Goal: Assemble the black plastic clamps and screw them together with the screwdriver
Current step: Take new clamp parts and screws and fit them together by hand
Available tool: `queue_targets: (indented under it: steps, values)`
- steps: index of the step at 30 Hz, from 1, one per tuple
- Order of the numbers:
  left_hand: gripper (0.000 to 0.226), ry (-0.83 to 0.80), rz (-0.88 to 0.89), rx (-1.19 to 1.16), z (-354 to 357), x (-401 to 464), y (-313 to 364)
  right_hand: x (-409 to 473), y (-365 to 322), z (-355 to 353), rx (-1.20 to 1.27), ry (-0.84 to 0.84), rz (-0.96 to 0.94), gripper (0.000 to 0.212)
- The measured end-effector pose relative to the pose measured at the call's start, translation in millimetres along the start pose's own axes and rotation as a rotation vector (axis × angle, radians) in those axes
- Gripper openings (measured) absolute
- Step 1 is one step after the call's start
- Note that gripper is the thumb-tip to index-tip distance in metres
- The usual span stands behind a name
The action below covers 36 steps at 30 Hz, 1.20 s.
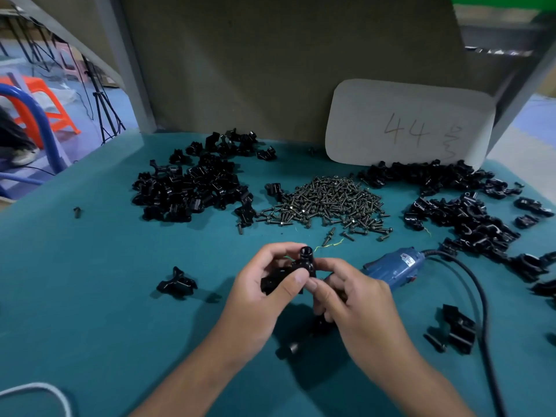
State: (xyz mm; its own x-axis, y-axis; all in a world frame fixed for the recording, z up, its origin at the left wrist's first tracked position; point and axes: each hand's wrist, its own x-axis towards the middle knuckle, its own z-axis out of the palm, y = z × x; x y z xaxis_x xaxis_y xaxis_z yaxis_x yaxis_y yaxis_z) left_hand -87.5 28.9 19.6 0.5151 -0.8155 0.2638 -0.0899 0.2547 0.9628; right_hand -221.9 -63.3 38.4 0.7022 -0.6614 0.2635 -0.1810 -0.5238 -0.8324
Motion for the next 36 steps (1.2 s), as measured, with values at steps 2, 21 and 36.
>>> queue_targets:
  steps: [2, 21, 36]
  values:
    - [0.027, 0.000, 0.010, 0.019, -0.4, -0.2, -0.5, 0.4, -0.4, -1.4, 0.020, -0.010, 0.009, 0.025]
    - [0.023, 0.019, 0.019, -0.056, 0.0, 4.4, -6.7, -2.2, 6.4, -2.4, -0.018, 0.032, 0.000, 0.020]
    - [0.027, -0.034, -0.023, -0.067, -1.2, 3.3, -4.3, -2.2, 8.8, -2.6, -0.031, 0.024, -0.042, 0.017]
